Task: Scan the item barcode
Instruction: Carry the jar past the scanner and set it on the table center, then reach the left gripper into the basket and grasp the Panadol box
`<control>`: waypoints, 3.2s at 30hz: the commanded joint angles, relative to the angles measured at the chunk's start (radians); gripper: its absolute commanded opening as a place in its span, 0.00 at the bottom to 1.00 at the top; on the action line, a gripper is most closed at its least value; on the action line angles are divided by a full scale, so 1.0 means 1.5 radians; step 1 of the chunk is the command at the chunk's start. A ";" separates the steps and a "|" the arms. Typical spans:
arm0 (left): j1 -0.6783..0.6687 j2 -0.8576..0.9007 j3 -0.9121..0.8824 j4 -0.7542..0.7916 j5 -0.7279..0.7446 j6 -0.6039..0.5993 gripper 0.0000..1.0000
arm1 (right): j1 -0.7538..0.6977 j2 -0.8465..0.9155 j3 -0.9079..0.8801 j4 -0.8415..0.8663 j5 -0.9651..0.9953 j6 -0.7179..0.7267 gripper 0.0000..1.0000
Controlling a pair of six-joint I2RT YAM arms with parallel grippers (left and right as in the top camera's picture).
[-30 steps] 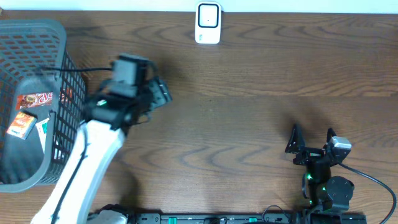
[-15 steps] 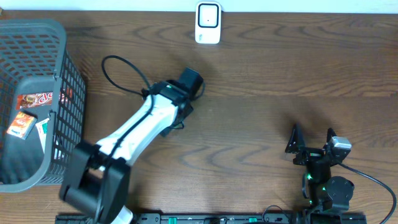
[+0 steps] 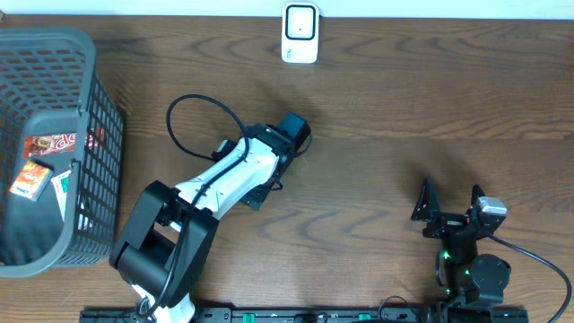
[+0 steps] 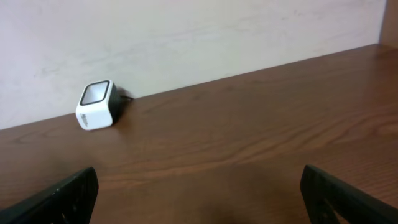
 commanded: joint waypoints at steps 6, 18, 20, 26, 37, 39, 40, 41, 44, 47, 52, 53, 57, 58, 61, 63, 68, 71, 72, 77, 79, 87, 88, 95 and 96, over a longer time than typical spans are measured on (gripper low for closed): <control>0.002 -0.137 0.014 -0.016 -0.028 0.053 0.98 | 0.005 -0.003 -0.001 -0.003 0.003 0.001 0.99; 0.077 -0.518 0.058 0.043 -0.209 0.514 0.98 | 0.005 -0.003 -0.001 -0.003 0.003 0.001 0.99; 0.136 -0.558 0.077 0.041 -0.207 0.556 0.98 | 0.005 -0.003 -0.001 -0.003 0.003 0.001 0.99; 0.399 -0.617 0.145 0.008 -0.193 0.641 0.98 | 0.005 -0.003 -0.001 -0.003 0.003 0.001 0.99; 0.787 -0.520 0.149 0.060 -0.050 0.841 0.98 | 0.005 -0.003 -0.001 -0.003 0.003 0.001 0.99; 0.827 -0.480 0.148 0.056 -0.030 0.872 0.98 | 0.005 -0.003 -0.001 -0.003 0.003 0.001 0.99; 0.841 -0.462 0.147 0.051 -0.016 0.882 0.98 | 0.005 -0.003 -0.001 -0.003 0.003 0.001 0.99; 0.854 -0.439 0.145 0.045 -0.001 0.892 0.98 | 0.005 -0.003 -0.001 -0.003 0.003 0.001 0.99; 0.876 -0.380 0.135 0.036 0.056 0.969 0.98 | 0.005 -0.003 -0.001 -0.003 0.003 0.001 0.99; 0.877 -0.326 0.126 0.019 0.062 1.084 0.98 | 0.005 -0.003 -0.001 -0.003 0.003 0.001 0.99; 0.877 -0.244 0.123 -0.010 0.076 1.148 0.98 | 0.005 -0.003 -0.001 -0.003 0.003 0.001 0.99; 0.877 -0.232 0.123 -0.013 0.081 1.148 0.98 | 0.005 -0.003 -0.001 -0.003 0.003 0.001 0.99; 0.877 -0.185 0.122 -0.024 0.083 1.153 0.98 | 0.005 -0.003 -0.001 -0.003 0.003 0.001 0.99; 0.877 -0.171 0.121 -0.028 0.085 1.153 0.98 | 0.005 -0.003 -0.001 -0.003 0.003 0.001 0.99; 0.877 -0.146 0.111 -0.032 0.085 1.153 0.98 | 0.005 -0.003 -0.001 -0.003 0.003 0.001 0.99; 0.877 -0.134 0.092 -0.027 0.085 1.154 0.98 | 0.005 -0.003 -0.001 -0.003 0.003 0.001 0.99; 0.877 -0.114 0.033 0.013 0.103 1.153 0.98 | 0.005 -0.003 -0.001 -0.003 0.003 0.001 0.99; 0.877 -0.108 0.005 0.042 0.112 1.152 0.98 | 0.005 -0.003 -0.001 -0.003 0.003 0.001 0.99; 0.877 -0.106 -0.005 0.051 0.118 1.153 0.98 | 0.005 -0.003 -0.001 -0.003 0.003 0.001 0.99; 0.877 -0.083 -0.039 0.090 0.127 1.153 0.98 | 0.005 -0.003 -0.001 -0.003 0.003 0.001 0.99; 0.877 -0.070 -0.040 0.092 0.127 1.153 0.98 | 0.005 -0.003 -0.001 -0.003 0.003 0.001 0.99; 0.877 -0.010 -0.040 0.097 0.127 1.138 0.98 | 0.005 -0.003 -0.001 -0.003 0.003 0.001 0.99; 0.877 -0.004 -0.040 0.098 0.127 1.138 0.98 | 0.005 -0.003 -0.001 -0.003 0.003 0.001 0.99; 0.877 0.042 -0.040 0.105 0.127 1.137 0.79 | 0.005 -0.003 -0.001 -0.003 0.003 0.001 0.99; 0.877 0.046 -0.041 0.104 0.127 1.137 0.70 | 0.005 -0.003 -0.001 -0.003 0.003 0.001 0.99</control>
